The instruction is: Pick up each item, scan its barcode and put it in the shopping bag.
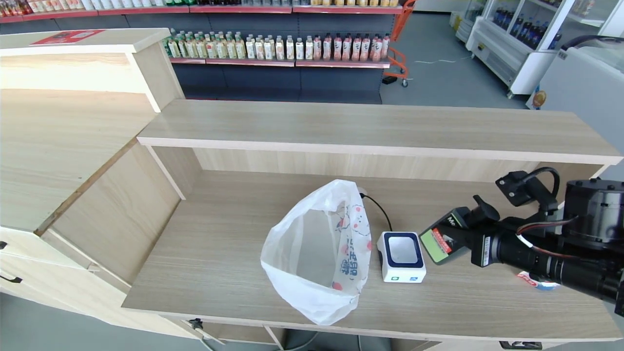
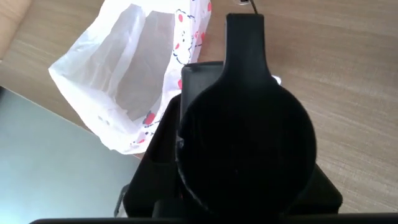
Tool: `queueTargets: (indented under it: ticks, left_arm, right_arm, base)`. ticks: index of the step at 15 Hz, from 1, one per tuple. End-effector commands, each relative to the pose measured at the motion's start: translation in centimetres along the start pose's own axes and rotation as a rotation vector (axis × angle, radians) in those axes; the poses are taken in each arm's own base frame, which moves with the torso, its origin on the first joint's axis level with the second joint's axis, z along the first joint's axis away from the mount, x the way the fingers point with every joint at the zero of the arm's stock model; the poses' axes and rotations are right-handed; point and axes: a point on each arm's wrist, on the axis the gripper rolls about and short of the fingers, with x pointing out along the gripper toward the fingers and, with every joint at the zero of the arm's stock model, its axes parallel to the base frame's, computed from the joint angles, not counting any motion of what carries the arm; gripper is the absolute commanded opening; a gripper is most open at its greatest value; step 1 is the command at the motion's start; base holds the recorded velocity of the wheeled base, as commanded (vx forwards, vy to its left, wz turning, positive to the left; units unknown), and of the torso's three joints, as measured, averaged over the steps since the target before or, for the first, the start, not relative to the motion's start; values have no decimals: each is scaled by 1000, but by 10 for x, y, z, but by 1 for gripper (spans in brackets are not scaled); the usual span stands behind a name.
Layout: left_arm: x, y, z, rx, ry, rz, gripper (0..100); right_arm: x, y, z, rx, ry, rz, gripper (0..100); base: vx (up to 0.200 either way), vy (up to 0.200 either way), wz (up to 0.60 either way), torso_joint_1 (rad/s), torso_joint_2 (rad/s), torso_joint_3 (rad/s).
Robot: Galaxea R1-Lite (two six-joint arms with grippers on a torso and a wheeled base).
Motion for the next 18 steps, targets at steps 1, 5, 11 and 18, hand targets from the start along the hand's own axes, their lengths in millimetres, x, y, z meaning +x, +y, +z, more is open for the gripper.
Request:
queueTargets:
  ticks: [1,5,11,18]
  left_arm:
    - [0,0,0,-1,0,1,100]
    - [0,0,0,-2,0,1,100]
    - [0,0,0,-1,0,1,100]
    - [0,0,0,-1,0,1,100]
  right_arm:
    - [-1,0,0,8,0,1,0]
    - [-1,0,2,33,-8,2,0]
    - [5,1,5,30,-10,11,0]
    - [73,2,-6,-58,79,50,0]
  base:
    - [0,0,0,0,0,0]
    - [0,100,0,12,4,-1]
    - [0,200,0,3,6,1]
    - [0,0,0,0,0,0]
